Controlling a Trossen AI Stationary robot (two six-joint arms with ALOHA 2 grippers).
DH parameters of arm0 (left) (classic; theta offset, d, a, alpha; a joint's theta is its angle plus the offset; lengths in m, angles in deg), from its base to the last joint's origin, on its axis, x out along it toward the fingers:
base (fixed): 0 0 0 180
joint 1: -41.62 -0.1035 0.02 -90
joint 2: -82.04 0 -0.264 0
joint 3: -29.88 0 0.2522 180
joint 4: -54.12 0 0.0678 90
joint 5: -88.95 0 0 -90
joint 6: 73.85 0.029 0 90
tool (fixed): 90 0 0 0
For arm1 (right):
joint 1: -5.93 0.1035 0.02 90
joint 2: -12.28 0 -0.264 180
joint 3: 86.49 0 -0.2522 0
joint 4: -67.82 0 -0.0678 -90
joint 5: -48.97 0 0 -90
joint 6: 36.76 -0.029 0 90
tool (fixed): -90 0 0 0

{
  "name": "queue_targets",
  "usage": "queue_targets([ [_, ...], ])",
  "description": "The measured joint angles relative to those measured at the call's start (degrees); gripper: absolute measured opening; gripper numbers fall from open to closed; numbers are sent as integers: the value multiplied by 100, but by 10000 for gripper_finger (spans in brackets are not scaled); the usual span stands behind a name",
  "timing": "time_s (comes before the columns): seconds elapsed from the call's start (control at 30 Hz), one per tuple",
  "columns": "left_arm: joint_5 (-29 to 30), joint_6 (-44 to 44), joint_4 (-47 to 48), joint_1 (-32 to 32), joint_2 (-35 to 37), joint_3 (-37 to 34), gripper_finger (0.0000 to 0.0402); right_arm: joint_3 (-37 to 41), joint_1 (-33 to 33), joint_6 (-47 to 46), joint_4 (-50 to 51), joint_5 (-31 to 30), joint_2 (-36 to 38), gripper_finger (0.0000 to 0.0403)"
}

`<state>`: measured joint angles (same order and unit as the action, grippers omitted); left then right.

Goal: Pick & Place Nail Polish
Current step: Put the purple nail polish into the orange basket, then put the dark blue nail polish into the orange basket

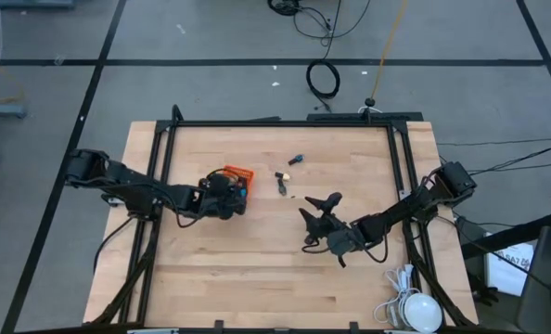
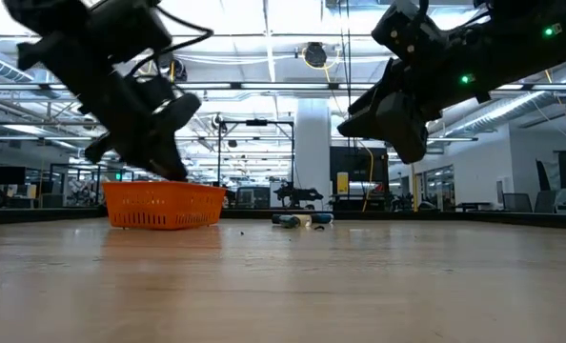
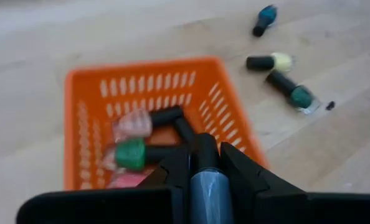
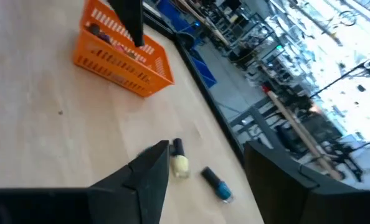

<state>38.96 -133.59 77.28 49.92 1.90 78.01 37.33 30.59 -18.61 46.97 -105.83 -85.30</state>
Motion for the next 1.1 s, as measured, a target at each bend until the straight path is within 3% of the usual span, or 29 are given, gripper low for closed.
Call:
queue_targets([
  [0.17,-34,-135,-149,-49,4,-274,61,2,-154,-371,42,508,0,189],
  [0.47,-105,-13,-220,-120,4,-278,214,0,-336,-868,200,1140,0,190],
  [0.73,-117,7,-559,-120,4,-259,277,0,-822,-1316,473,1345,0,192],
  [0.87,-195,402,-1015,-120,213,-193,288,0,-1550,-1361,551,2341,37,192],
  [1.03,-670,1211,-1882,-104,325,-186,285,-2,-2966,-1717,965,4632,109,190],
  [1.1,-790,1482,-2272,-89,336,-165,281,-2,-3524,-1773,1010,5247,109,188],
])
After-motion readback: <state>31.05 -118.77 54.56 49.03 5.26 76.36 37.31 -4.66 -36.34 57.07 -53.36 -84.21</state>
